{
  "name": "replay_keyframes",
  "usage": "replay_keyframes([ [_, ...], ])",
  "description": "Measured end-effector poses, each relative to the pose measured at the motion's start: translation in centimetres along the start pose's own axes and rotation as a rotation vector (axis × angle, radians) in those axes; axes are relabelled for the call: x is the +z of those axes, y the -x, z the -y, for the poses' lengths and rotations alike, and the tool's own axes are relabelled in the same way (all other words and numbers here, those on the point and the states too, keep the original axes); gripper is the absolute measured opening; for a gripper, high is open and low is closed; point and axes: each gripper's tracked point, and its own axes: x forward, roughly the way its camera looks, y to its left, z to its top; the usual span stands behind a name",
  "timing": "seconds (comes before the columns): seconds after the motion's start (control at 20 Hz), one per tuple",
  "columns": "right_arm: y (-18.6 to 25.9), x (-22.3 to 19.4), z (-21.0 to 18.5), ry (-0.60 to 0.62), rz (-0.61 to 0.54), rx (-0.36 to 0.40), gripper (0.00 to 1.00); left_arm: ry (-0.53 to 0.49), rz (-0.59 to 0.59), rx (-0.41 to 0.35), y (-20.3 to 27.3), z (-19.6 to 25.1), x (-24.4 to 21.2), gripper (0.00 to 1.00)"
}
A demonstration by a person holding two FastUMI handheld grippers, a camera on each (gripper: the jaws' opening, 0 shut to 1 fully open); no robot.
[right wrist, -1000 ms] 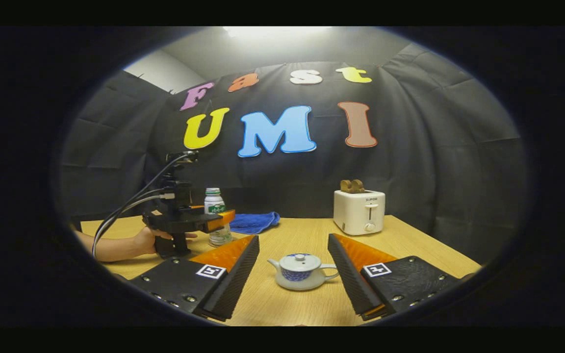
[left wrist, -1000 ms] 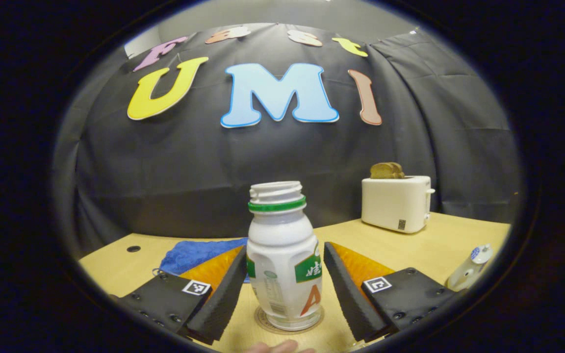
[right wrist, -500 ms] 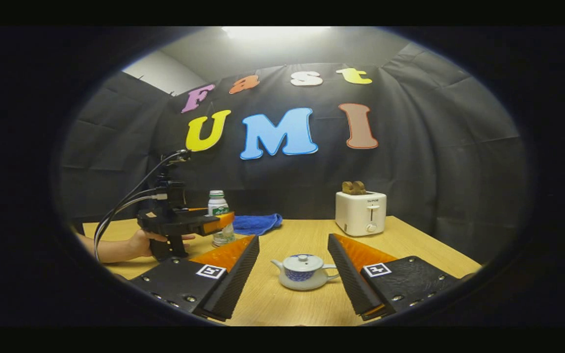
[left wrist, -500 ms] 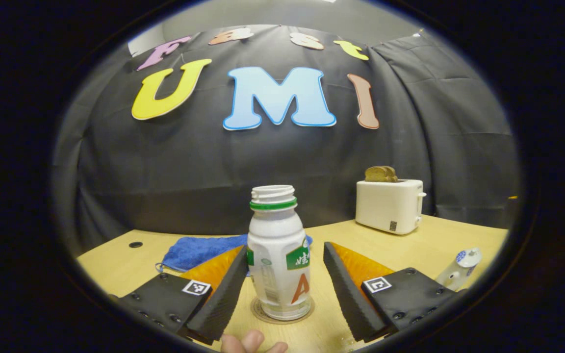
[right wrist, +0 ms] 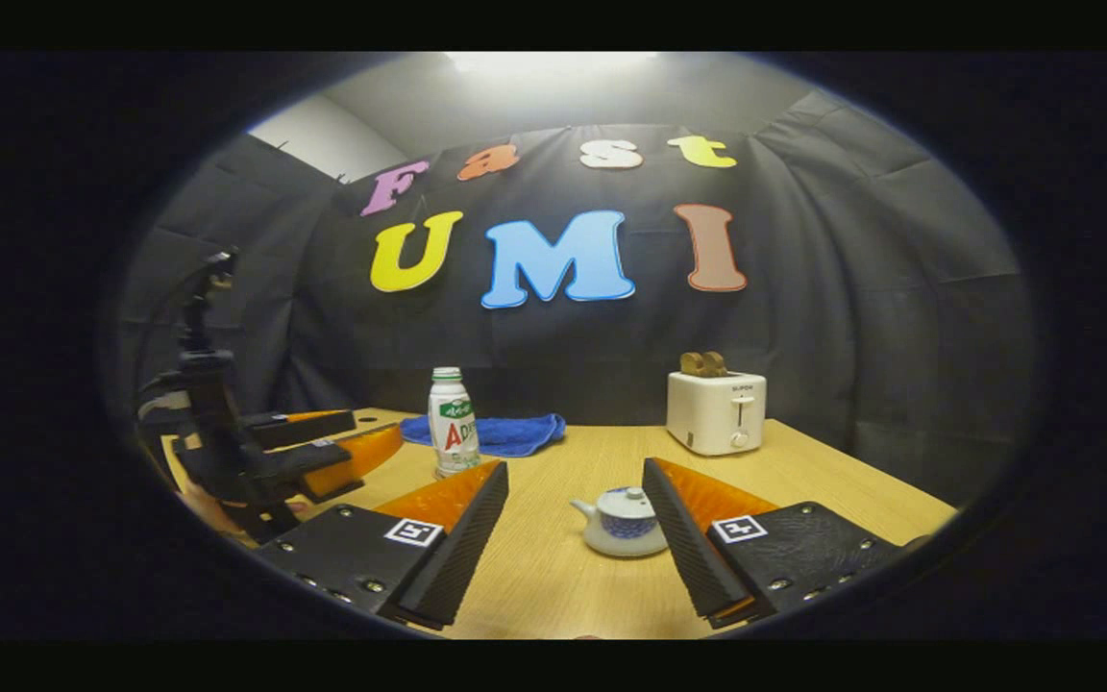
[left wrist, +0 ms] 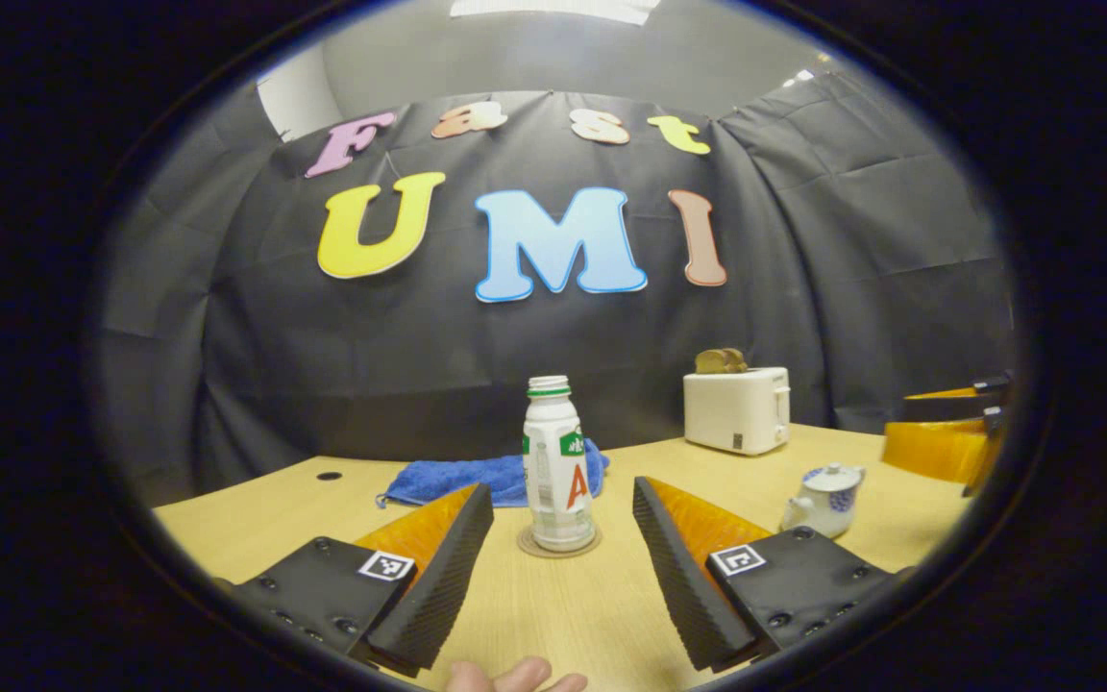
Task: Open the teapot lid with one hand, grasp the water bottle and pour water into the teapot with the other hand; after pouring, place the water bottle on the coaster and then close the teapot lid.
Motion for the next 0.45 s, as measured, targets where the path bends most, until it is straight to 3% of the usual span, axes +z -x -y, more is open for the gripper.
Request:
replay_keyframes([
  [0.2,0.3,-1.8,-3.5,0.015,-0.005,-0.05,0.88,0.056,-0.089,0.0,3.6,1.7,-2.6,1.0],
  [0.3,0.3,-3.6,-4.2,-0.008,-0.045,-0.058,0.88,0.056,-0.067,0.042,4.6,0.5,-1.8,1.0],
  [0.4,0.2,-2.9,-3.5,-0.007,-0.032,-0.104,0.89,0.052,-0.081,0.07,5.1,0.0,-2.2,1.0],
  [0.45,-0.1,-3.4,-3.7,-0.007,-0.042,-0.112,0.93,0.053,-0.081,0.073,5.4,0.1,-2.2,1.0],
])
